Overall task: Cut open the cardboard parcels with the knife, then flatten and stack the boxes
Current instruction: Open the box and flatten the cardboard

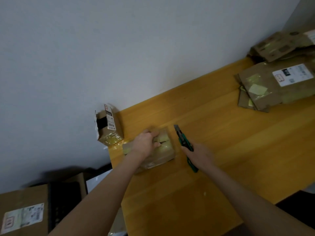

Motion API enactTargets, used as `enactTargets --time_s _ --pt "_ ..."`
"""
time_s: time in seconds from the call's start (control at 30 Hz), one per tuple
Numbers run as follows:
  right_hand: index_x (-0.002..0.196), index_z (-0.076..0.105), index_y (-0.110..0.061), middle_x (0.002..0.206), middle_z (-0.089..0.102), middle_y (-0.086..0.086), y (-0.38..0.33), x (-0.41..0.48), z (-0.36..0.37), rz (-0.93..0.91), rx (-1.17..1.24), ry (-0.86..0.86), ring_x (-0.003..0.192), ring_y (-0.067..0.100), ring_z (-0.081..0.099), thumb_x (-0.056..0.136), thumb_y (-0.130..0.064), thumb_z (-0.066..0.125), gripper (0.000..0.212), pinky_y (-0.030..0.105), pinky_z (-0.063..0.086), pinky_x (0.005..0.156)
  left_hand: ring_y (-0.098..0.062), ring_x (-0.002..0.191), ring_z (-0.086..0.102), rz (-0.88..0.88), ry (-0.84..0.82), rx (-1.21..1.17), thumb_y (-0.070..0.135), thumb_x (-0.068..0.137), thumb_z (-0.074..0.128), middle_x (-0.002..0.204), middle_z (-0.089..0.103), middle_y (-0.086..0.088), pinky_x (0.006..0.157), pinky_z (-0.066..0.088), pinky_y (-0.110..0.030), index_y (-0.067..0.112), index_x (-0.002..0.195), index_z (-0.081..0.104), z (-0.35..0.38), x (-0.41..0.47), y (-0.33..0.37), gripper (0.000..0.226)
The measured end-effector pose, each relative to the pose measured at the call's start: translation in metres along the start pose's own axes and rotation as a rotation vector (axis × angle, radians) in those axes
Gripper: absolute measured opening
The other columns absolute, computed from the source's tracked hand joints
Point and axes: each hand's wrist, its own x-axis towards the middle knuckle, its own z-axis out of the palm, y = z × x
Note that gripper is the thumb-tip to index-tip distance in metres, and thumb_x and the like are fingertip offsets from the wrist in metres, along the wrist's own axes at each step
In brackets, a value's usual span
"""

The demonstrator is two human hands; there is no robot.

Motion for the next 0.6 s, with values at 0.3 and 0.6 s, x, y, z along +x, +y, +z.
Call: enactTargets --time_s 0.3,0.6 --pt "0.146 0.030 -0.045 0.102 0.068 -0.006 -0.006 -0.027 -0.030 -0.124 -0.113 -0.060 0.076 0.013 0.064 0.095 -0.049 0.048 0.054 0.031 0.057 0.059 -0.028 0.120 0.052 -0.038 0.017 -0.039 0.027 0.094 0.060 0.138 0.047 -0.006 0.099 0.043 -0.036 0.025 0.144 0.044 0.005 -0.001 0.006 0.052" --pt "0.145 0.034 -0.045 0.131 0.059 -0.005 -0.014 -0.022 -0.048 -0.161 -0.153 -0.158 0.084 0.015 0.062 0.095 -0.044 0.049 0.052 0.032 0.056 0.065 -0.028 0.119 0.053 -0.046 0.036 0.030 0.029 0.095 0.058 0.144 0.041 -0.005 0.096 0.047 -0.037 0.025 0.145 0.042 0.014 0.002 0.008 0.053"
